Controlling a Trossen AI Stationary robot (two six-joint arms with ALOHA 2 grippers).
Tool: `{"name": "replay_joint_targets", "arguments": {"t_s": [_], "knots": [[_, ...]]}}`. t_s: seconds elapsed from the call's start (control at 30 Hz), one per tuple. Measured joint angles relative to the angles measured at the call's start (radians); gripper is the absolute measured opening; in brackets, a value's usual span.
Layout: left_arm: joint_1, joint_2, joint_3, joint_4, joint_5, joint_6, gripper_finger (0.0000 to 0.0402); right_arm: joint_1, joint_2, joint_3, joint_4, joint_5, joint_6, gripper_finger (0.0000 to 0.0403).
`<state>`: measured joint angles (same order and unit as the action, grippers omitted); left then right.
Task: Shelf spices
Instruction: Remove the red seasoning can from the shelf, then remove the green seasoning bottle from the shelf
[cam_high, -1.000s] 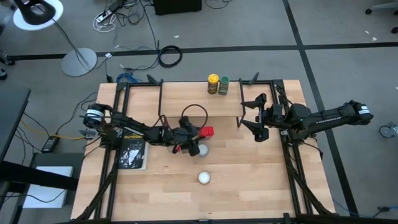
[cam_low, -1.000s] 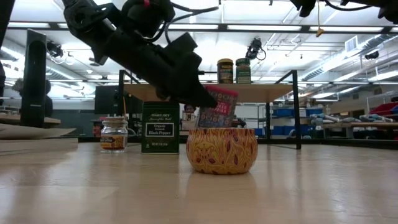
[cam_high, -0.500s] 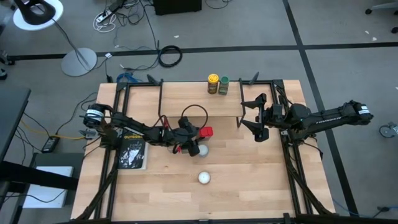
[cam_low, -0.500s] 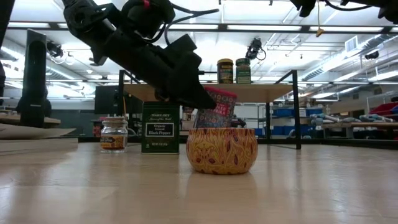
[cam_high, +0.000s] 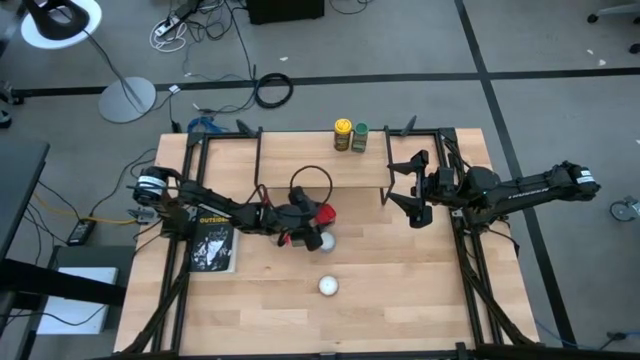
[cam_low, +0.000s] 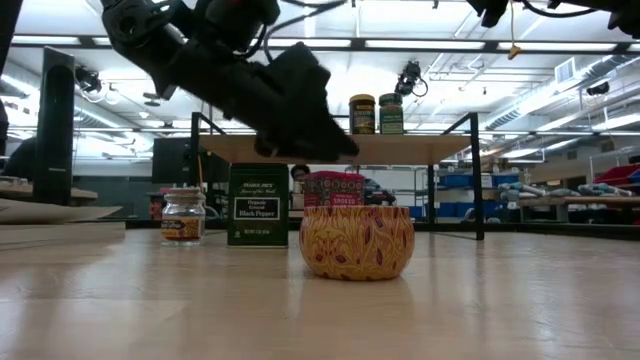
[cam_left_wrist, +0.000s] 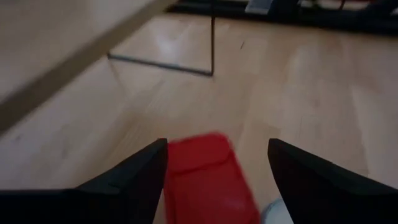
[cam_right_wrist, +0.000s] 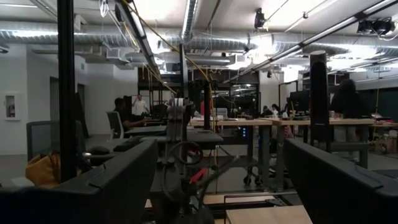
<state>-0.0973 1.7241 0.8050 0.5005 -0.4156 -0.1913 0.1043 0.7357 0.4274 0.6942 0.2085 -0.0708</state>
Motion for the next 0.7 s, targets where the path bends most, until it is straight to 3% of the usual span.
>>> {"name": "replay_joint_targets", "arguments": {"t_s": [0.23,0.53,0.7], "knots": [[-0.008,-0.059,0.041,-0.001,0.002,0.05,0.0283,0.0,0.0,0.0,-0.004,0.011,0.019,0.0345],[-0.009,-0.252,0.096,0.003,-0.064,0.15,0.0284,-0.075,0.02,-0.001,-0.071,0.253,0.079,0.0335],[-0.008,-0.384,0.104,0.0,-0.137,0.226,0.0284,-0.176,0.089,-0.001,-0.086,0.275,0.079,0.0331]]}}
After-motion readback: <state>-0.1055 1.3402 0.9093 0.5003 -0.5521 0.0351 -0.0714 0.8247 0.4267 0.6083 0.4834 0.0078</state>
